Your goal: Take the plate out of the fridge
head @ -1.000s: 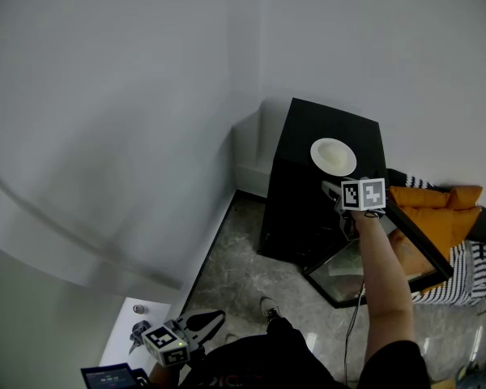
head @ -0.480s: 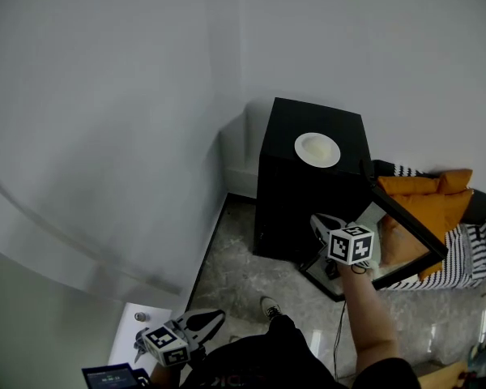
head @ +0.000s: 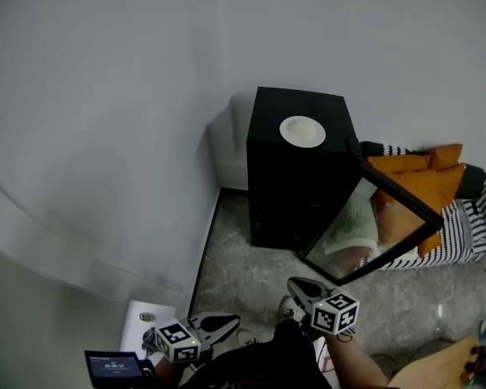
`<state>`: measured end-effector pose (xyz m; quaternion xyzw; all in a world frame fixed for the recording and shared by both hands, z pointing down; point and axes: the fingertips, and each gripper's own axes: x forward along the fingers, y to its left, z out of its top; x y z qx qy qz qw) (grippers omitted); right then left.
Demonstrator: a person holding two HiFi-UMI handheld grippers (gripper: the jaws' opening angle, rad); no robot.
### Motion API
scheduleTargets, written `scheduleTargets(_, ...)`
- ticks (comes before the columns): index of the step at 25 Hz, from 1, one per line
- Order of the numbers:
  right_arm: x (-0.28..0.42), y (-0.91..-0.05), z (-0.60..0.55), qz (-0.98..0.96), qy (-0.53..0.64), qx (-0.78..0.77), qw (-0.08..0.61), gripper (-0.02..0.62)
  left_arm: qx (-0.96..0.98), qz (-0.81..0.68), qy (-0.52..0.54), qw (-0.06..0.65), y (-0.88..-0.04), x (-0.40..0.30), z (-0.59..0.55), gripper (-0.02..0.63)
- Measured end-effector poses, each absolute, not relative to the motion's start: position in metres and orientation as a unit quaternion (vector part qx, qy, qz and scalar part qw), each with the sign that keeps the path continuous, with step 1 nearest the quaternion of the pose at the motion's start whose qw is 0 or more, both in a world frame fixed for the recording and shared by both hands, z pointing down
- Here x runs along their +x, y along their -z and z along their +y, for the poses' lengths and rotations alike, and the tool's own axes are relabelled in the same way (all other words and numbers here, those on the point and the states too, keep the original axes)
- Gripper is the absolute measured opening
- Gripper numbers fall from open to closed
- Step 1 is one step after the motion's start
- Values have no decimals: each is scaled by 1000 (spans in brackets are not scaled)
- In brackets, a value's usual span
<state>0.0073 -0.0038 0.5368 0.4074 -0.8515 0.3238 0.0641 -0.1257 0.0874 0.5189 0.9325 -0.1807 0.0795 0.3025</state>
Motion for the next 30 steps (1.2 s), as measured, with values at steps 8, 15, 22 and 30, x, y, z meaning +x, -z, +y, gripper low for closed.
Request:
scheduleTargets(8, 22, -533, 67, -846, -338, 410, 40, 8, 941, -115, -107, 301, -519, -81, 95, 0)
scheduleTargets(15, 50, -518, 104, -849, -322, 418, 29, 8, 942, -101, -109, 301, -513, -35, 114, 0)
scheduleTargets(22, 72, -516, 142, -874, -305, 374, 54, 8, 943, -122, -95, 296, -505, 10, 146, 0)
scheduleTargets(30, 95, -519, 177, -890, -299, 338, 64, 8, 936, -151, -99, 301, -509, 39, 187, 0)
